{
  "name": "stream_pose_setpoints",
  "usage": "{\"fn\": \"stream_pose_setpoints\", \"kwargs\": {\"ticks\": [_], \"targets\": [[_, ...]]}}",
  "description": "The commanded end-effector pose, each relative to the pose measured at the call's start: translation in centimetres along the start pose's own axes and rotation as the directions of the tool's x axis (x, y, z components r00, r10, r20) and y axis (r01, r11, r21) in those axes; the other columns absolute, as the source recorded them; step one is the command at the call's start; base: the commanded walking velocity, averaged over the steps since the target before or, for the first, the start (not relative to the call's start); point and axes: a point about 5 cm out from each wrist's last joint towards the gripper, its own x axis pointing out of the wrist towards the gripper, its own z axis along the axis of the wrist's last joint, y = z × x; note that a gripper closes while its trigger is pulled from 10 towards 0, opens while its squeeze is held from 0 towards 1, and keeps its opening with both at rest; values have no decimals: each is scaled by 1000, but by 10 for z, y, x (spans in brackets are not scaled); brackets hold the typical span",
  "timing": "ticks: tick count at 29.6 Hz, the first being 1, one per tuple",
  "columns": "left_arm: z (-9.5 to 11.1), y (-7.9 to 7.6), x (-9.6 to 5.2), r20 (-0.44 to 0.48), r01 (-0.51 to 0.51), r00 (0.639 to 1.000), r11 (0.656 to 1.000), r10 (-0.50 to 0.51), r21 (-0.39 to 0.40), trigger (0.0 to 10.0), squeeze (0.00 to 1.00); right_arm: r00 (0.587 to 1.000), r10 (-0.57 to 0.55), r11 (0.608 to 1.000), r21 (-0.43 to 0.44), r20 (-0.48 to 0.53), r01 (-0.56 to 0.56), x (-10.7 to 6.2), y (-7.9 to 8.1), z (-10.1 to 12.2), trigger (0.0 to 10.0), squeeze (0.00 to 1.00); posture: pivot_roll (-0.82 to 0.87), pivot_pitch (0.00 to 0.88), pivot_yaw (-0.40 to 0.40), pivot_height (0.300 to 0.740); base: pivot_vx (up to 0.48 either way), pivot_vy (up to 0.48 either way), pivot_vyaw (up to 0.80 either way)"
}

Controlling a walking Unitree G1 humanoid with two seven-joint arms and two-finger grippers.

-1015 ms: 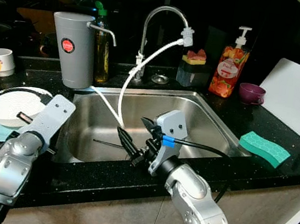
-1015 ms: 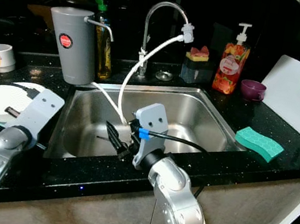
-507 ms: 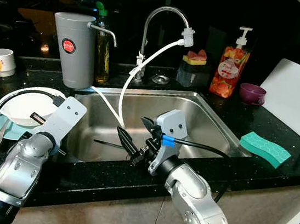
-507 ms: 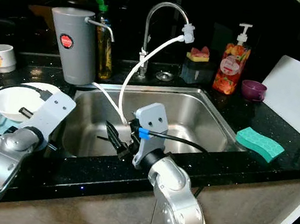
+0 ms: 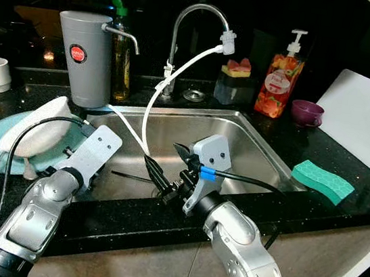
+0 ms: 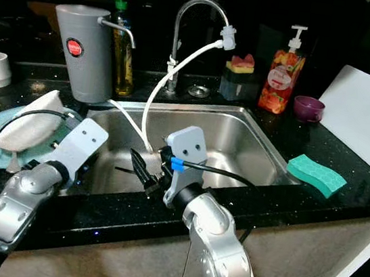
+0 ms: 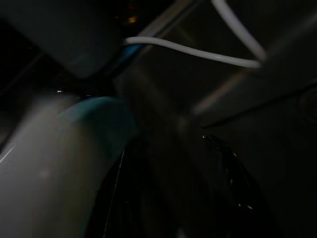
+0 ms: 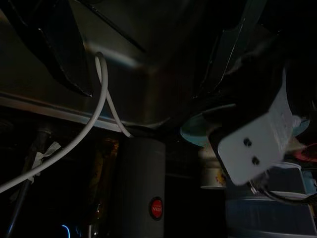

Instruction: Kitchen organization

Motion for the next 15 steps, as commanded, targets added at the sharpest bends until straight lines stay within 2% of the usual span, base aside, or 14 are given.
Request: {"fn": "stream_pose_setpoints", "kwargs": {"ticks": [1,10,15], "targets": [[5,4,1,17,-25,1000,1000,24,12,10000,0,1000,-6,1000,6,1,6,0,-2,-1,10000,0,107,76,-37,740,0,0,0],[9,6,2,53,-34,998,999,34,2,10000,0,1000,-5,1000,8,2,5,1,-2,-1,10000,0,107,76,-37,740,0,0,0],[26,6,0,166,-7,986,999,12,-35,10000,0,1000,-6,1000,8,4,6,0,-2,-1,10000,0,105,81,-39,740,0,0,0]]}}
